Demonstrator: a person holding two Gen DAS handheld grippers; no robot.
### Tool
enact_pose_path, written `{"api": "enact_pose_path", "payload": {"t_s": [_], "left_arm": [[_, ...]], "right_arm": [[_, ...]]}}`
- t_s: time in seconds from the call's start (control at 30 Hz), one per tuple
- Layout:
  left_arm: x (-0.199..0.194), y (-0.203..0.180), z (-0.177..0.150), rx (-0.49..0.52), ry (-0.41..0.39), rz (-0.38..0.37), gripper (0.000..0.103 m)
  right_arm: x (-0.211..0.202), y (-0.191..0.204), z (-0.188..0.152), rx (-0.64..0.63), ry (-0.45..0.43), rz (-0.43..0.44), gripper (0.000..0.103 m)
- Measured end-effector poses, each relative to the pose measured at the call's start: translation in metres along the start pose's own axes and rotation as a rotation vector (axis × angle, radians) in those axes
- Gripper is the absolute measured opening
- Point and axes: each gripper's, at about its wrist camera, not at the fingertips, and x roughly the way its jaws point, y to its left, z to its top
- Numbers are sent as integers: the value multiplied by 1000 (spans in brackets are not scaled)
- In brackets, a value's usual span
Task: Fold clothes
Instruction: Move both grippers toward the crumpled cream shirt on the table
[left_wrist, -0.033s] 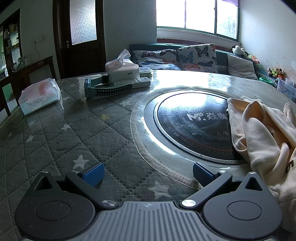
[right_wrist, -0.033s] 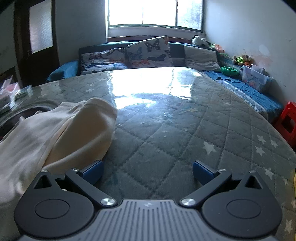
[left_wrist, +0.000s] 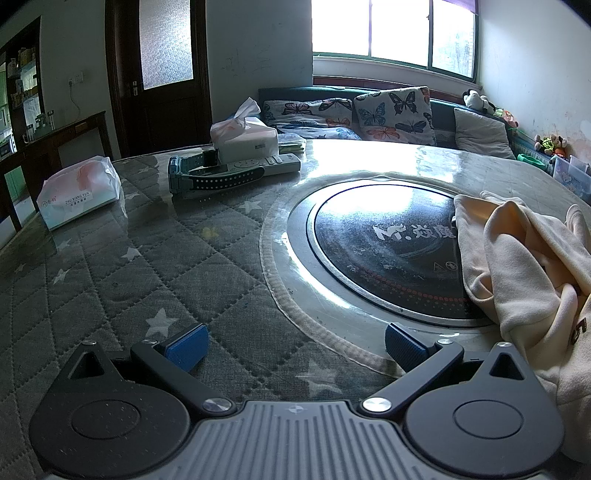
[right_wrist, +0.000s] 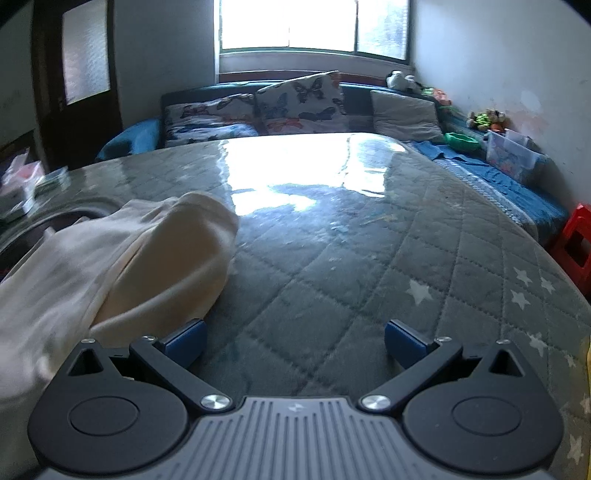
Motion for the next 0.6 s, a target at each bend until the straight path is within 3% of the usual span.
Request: {"api": "enact_pose_path", "payload": {"t_s": [0.37,0.6], "left_arm": [[-11,-5,-4,-22,14,17,103],[-38,-22,-17,47,26,-9,103]], "right_arm": [[-49,17,-23,-99,-66,83,103],[-75,30,-36,-144,-84,148,103]]}}
